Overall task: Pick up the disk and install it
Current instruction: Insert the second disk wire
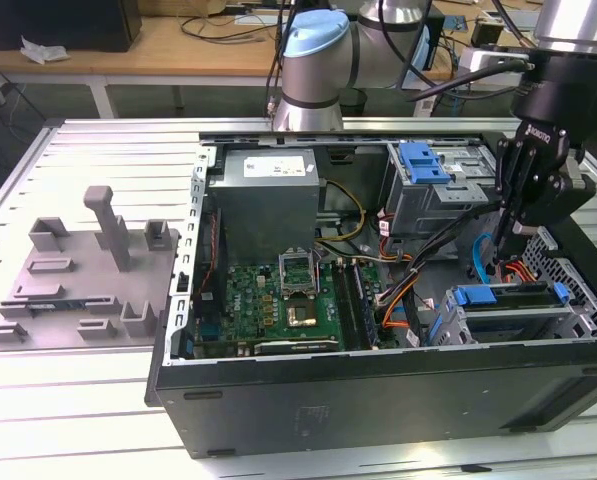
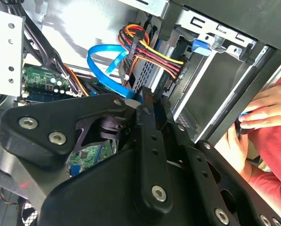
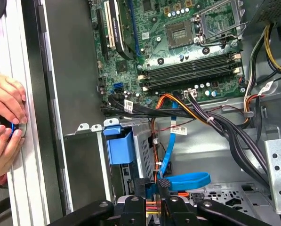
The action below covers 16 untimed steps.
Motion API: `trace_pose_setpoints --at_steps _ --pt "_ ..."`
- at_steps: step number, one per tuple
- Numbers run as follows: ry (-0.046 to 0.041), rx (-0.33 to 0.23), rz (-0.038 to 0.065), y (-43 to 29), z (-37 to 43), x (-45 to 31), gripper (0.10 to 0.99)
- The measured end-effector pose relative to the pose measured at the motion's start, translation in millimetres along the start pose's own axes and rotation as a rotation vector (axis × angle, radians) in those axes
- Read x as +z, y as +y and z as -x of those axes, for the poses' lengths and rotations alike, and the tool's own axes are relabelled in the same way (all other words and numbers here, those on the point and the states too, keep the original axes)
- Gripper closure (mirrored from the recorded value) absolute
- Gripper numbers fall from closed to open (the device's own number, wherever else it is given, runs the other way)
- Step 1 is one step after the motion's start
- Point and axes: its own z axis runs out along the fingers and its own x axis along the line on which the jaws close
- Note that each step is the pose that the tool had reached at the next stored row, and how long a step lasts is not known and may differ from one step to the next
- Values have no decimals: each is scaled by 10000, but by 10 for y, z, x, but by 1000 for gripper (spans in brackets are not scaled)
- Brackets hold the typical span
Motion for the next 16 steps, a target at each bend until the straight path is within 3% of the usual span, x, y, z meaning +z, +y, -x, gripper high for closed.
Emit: trace_pose_setpoints --at_steps 4,6,16 --pt "2 14 4 5 0 4 847" --pt "1 18 5 7 0 6 925" --pt "0 19 6 9 0 6 925"
